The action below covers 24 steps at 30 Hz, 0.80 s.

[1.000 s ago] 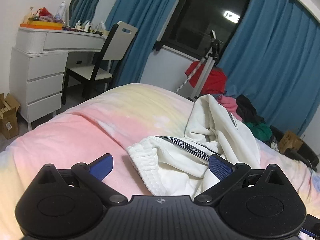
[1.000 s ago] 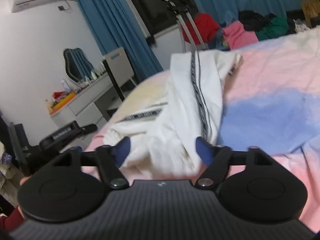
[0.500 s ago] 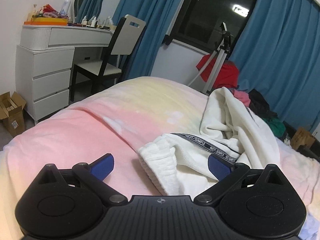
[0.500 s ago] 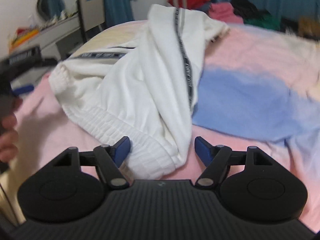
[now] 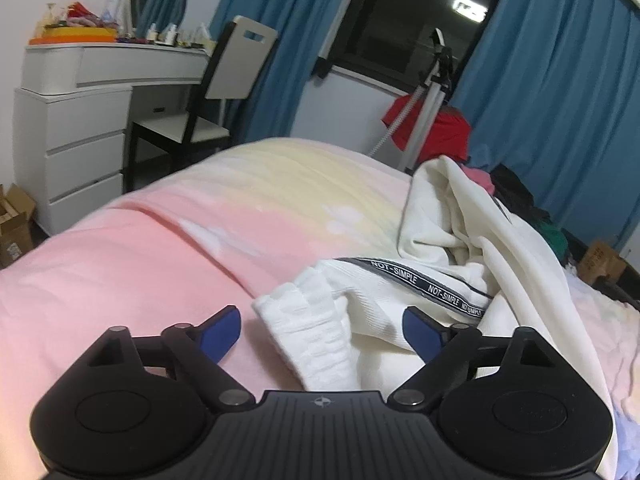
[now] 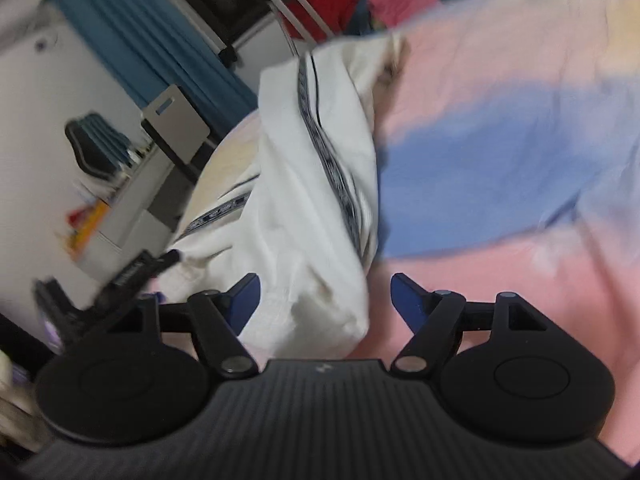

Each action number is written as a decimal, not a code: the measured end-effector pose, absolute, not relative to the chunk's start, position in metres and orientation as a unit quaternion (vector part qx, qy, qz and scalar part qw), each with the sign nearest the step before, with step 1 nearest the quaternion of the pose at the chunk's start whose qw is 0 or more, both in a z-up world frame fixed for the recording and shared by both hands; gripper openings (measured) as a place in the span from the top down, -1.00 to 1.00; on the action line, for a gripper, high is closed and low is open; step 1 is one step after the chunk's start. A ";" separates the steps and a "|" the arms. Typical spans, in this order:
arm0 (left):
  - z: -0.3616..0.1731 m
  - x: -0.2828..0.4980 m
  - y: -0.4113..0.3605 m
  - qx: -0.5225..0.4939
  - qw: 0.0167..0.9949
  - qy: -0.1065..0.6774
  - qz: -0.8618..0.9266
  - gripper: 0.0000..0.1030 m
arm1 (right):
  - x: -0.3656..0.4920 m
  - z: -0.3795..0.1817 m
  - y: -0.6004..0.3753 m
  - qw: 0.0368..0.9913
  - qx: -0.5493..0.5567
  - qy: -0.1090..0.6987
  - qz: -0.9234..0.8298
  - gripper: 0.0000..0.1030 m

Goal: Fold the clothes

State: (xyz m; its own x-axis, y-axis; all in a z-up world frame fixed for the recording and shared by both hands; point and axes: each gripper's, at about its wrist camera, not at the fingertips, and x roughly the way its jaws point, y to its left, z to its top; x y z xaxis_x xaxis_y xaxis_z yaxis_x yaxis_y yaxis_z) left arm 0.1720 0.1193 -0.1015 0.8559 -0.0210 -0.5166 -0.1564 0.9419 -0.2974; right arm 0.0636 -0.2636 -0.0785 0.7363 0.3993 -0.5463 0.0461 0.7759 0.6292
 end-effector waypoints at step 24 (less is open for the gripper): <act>0.006 0.274 0.210 -0.162 0.963 0.203 0.066 0.20 | 0.088 -0.094 -0.083 0.831 0.413 0.315 0.199 0.58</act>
